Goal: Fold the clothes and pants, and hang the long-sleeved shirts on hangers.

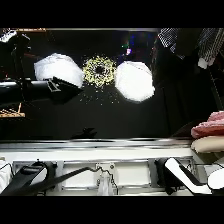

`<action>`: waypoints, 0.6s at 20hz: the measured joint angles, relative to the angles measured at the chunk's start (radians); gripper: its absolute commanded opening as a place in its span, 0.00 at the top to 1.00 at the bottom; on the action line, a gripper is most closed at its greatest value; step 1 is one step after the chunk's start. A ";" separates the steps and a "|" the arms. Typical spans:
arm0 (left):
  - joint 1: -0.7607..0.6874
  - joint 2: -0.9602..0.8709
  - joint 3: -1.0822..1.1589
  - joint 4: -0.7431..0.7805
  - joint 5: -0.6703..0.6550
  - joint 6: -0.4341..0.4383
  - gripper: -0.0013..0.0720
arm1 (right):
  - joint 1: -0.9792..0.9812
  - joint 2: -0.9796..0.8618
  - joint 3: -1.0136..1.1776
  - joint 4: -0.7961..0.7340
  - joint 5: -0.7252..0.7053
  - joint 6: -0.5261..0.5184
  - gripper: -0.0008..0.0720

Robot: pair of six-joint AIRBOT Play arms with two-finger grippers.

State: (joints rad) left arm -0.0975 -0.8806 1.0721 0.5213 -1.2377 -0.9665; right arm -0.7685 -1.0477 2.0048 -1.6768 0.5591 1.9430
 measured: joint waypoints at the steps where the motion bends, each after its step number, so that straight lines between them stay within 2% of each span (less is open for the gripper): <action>1: 0.000 0.000 0.003 0.029 0.013 -0.015 0.51 | 0.055 -0.003 -0.006 0.136 0.002 -0.047 0.39; 3: 0.000 0.000 0.025 0.124 0.066 -0.068 0.51 | 0.198 -0.018 -0.030 0.337 0.050 -0.202 0.39; 6: 0.000 0.000 0.098 0.314 0.153 -0.135 0.51 | 0.432 -0.055 -0.127 0.482 0.207 -0.387 0.39; 9: 0.000 0.005 0.160 0.457 0.217 -0.166 0.51 | 0.626 -0.073 -0.300 0.537 0.274 -0.481 0.39; 12: 0.000 0.011 0.184 0.526 0.253 -0.180 0.51 | 0.771 -0.080 -0.462 0.540 0.286 -0.527 0.39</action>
State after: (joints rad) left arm -0.0975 -0.8692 1.2564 1.0470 -0.9852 -1.1461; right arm 0.0021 -1.1278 1.5429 -1.1366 0.8448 1.4162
